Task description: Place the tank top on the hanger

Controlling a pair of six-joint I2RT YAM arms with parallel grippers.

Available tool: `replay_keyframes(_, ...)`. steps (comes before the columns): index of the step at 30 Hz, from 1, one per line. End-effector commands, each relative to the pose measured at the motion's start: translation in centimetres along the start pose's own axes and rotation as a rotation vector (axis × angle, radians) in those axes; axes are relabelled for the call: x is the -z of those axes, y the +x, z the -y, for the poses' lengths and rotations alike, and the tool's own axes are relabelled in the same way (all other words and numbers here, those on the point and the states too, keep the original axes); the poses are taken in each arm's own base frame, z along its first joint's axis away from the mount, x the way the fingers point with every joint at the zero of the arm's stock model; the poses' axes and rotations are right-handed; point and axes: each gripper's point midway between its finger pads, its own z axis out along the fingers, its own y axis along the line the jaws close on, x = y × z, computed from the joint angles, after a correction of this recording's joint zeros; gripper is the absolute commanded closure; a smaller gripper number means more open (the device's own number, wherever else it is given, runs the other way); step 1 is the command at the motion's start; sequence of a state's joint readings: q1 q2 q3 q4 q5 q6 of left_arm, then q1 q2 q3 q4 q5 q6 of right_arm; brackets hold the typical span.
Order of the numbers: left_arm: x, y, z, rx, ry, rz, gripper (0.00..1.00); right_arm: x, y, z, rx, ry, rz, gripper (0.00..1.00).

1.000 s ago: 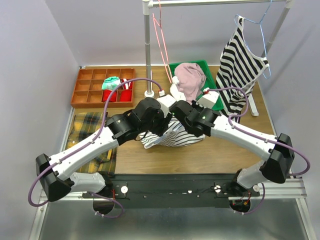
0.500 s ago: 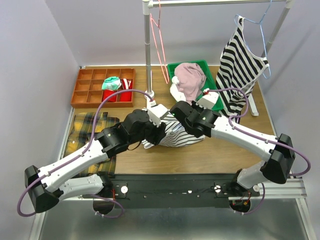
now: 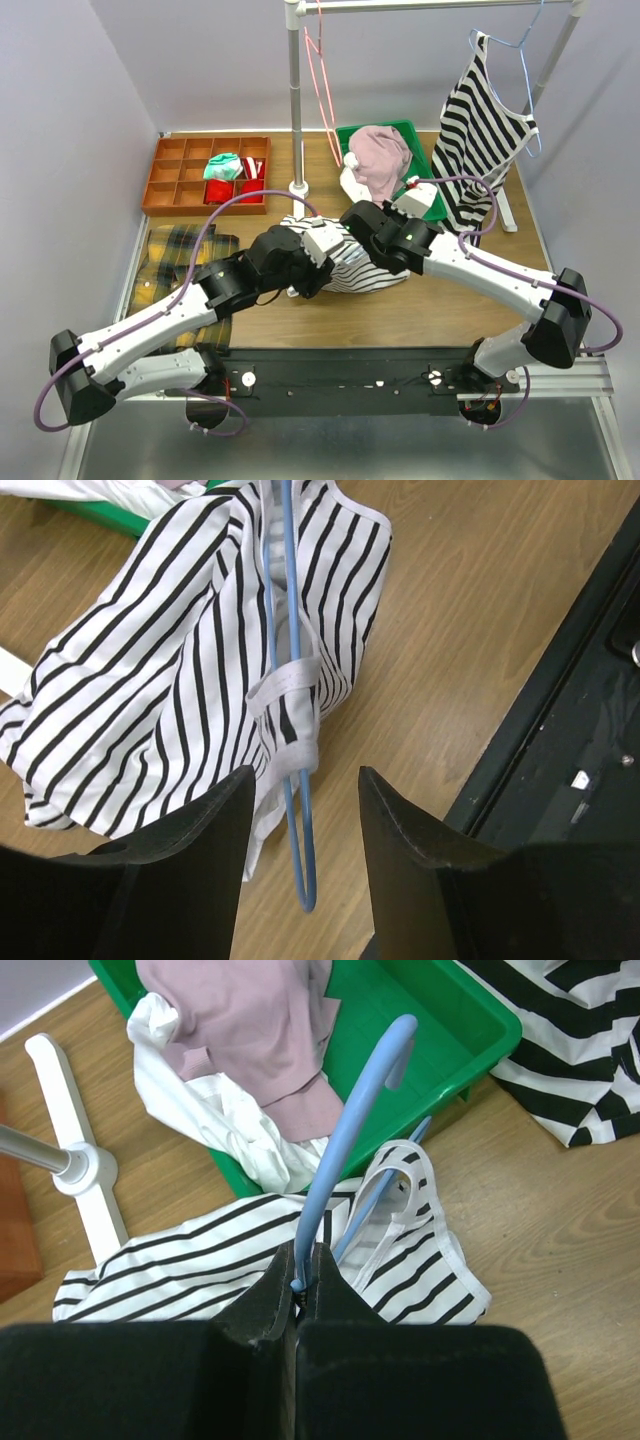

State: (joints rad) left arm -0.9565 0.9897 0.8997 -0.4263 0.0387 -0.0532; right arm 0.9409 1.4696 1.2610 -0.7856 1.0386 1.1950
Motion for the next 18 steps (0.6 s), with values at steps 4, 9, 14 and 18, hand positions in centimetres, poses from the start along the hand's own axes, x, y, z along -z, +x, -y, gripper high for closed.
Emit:
replay_keyframes(4, -1.3, -1.0, -0.1, -0.120, 0.002, -0.032, 0.47, 0.6, -0.8, -0.3, -0.054, -0.031, 0.002, 0.99)
replay_keyframes(9, -2.2, -0.6, -0.3, -0.123, -0.010, -0.044, 0.51, 0.7, -1.0, -0.3, -0.064, -0.038, 0.002, 0.99)
replay_keyframes(14, -2.6, -0.2, -0.3, -0.113, -0.009, -0.040, 0.56, 0.8, -1.0, -0.4, -0.067, -0.042, -0.002, 0.99)
replay_keyframes(18, -2.6, 0.0, -1.0, -0.103, -0.059, -0.030, 0.71, 0.9, -1.0, -0.6, -0.069, -0.047, -0.006, 0.99)
